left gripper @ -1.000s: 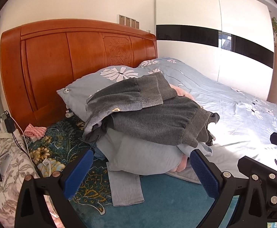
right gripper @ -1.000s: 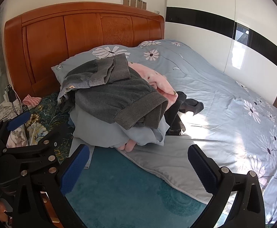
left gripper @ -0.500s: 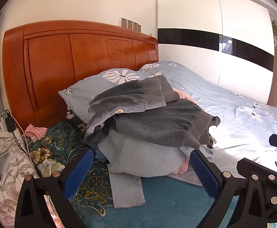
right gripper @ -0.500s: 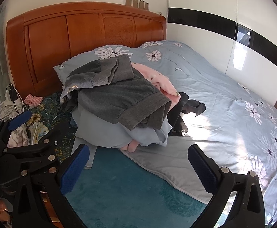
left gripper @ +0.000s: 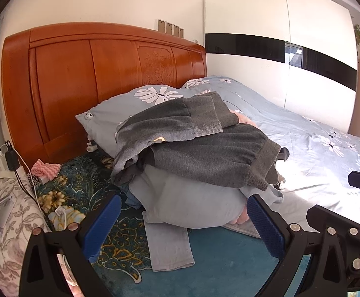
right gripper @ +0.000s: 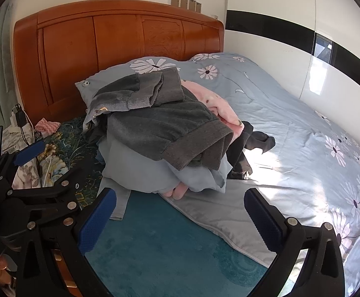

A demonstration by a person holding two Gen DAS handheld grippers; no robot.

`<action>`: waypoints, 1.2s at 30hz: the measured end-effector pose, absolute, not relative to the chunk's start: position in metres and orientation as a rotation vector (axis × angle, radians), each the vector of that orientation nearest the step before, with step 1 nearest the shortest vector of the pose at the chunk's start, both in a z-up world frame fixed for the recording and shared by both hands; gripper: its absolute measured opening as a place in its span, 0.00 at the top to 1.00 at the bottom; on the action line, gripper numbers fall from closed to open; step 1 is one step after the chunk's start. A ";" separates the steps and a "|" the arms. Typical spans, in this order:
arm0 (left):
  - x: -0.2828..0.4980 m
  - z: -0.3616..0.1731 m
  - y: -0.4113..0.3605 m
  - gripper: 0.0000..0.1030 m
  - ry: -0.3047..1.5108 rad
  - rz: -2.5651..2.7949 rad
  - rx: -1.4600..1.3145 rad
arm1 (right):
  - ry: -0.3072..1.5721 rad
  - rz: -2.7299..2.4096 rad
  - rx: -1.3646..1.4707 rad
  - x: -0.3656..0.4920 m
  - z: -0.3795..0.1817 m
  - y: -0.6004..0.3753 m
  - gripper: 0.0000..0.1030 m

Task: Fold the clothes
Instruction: 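Move both tools toward the pile of clothes on the bed, then close the right tool on the gray sweatpants on top of the pile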

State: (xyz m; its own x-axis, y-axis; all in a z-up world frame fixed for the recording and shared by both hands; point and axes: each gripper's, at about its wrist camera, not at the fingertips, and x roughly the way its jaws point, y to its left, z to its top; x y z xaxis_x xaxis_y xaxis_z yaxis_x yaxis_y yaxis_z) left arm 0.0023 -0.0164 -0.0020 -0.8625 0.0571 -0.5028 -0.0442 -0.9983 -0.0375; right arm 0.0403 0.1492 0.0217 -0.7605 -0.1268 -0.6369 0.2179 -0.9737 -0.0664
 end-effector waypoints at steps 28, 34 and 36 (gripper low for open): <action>-0.036 -0.069 -0.115 0.00 -0.294 2.953 -0.928 | 0.239 -2.676 1.038 -0.099 -0.046 0.083 0.39; -0.040 -0.077 -0.120 0.00 -0.365 2.923 -0.954 | 0.150 -2.661 0.951 -0.089 -0.026 0.091 0.96; -0.039 -0.077 -0.120 0.00 -0.385 2.913 -0.960 | 0.116 -2.673 0.906 -0.086 -0.011 0.096 0.97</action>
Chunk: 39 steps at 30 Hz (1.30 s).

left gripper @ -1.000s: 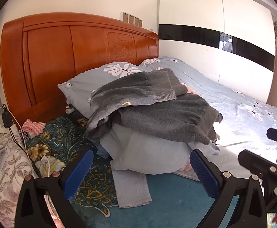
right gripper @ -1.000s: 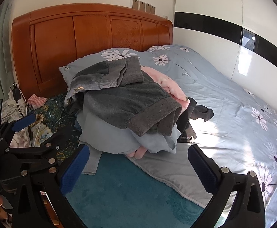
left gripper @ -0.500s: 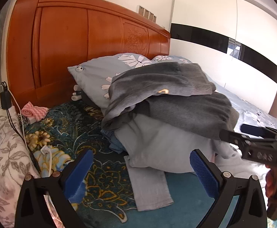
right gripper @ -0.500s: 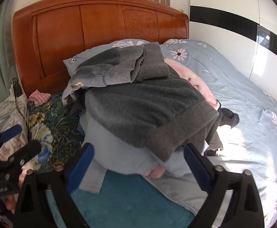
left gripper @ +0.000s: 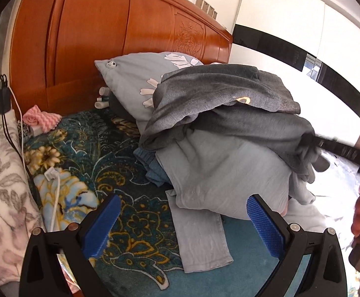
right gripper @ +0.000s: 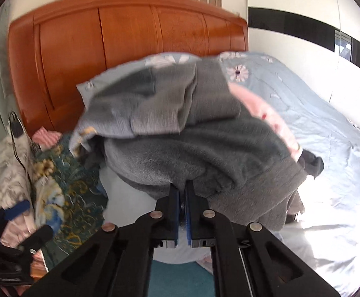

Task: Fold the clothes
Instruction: 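Close the right tool on the gray sweatpants on top of the pile, then lift the gray sweatpants with the right tool and carry them to the bed edge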

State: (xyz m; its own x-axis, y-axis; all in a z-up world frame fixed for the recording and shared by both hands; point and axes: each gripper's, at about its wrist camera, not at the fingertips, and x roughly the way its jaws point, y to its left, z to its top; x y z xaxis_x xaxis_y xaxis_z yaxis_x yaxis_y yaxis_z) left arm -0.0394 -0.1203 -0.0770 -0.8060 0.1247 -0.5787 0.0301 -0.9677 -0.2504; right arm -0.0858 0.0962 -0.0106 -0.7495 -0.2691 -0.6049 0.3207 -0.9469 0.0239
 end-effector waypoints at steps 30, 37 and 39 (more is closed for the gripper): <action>0.050 -0.022 0.023 0.00 -0.214 2.581 -0.868 | -0.357 -3.391 0.525 0.172 0.152 0.476 0.98; 0.088 -0.046 0.118 0.00 -0.144 2.407 -0.941 | -0.478 -3.592 0.937 0.299 0.066 0.582 0.98; 0.097 -0.053 0.144 0.00 -0.129 2.363 -0.966 | -0.559 -3.613 1.063 0.332 0.035 0.606 0.98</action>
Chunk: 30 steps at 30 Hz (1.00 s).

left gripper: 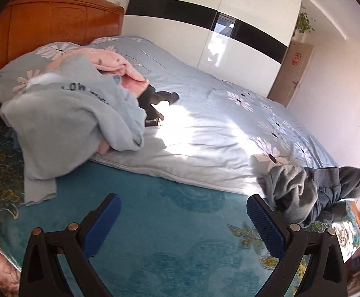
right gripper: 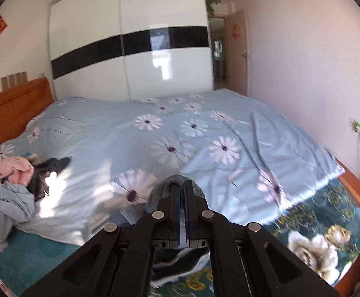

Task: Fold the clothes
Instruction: 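Lift the gray sweatpants with the right tool and carry them to the bed edge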

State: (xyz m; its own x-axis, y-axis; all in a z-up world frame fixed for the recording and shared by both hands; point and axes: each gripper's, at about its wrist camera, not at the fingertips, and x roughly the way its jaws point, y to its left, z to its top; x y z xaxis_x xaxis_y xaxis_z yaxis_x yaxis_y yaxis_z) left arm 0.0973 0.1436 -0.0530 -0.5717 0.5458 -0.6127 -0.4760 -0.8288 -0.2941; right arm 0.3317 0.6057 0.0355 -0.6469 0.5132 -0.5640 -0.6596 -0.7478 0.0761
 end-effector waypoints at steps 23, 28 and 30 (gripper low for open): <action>0.144 -0.082 0.331 0.00 0.080 2.215 -0.973 | 0.538 2.294 -0.771 0.464 -0.079 0.671 0.66; 0.153 -0.106 0.375 0.00 0.175 2.146 -0.997 | 0.426 2.313 -0.797 0.448 -0.065 0.676 0.60; 0.155 -0.113 0.388 0.00 0.223 2.141 -0.992 | 0.367 2.335 -0.807 0.443 -0.056 0.675 0.60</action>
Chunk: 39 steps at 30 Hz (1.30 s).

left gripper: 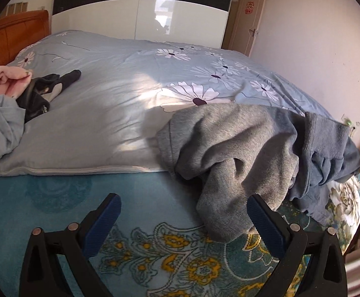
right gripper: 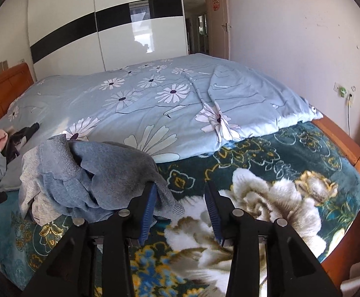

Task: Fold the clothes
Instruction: 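Lift the gray sweatpants with the right tool and carry them to the bed edge, then grasp the sweatpants with the left tool while the right tool holds them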

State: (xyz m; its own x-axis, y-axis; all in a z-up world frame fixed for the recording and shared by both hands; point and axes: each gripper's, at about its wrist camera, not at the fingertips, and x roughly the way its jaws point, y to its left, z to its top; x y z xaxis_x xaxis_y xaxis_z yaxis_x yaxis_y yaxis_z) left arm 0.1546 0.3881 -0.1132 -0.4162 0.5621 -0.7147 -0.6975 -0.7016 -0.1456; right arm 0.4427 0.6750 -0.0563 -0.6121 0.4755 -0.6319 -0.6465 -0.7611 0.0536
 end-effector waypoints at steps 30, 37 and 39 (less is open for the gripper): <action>0.171 -0.149 0.436 0.41 0.264 1.967 -1.054 | 0.142 2.349 -1.131 0.351 -0.083 0.669 0.43; 0.176 -0.144 0.431 0.77 0.219 1.967 -1.076 | 0.166 2.272 -1.179 0.339 -0.078 0.656 0.88; 0.174 -0.138 0.424 0.81 0.171 1.967 -1.083 | 0.171 2.279 -1.151 0.339 -0.067 0.650 0.91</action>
State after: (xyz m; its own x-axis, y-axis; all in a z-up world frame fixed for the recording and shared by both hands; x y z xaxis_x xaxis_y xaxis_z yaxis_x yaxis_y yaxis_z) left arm 0.1736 0.4238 -0.1379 -0.2528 0.6190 -0.7436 -0.7381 -0.6203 -0.2654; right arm 0.3389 0.6497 -0.0671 -0.4637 0.4349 -0.7719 -0.5452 -0.8268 -0.1383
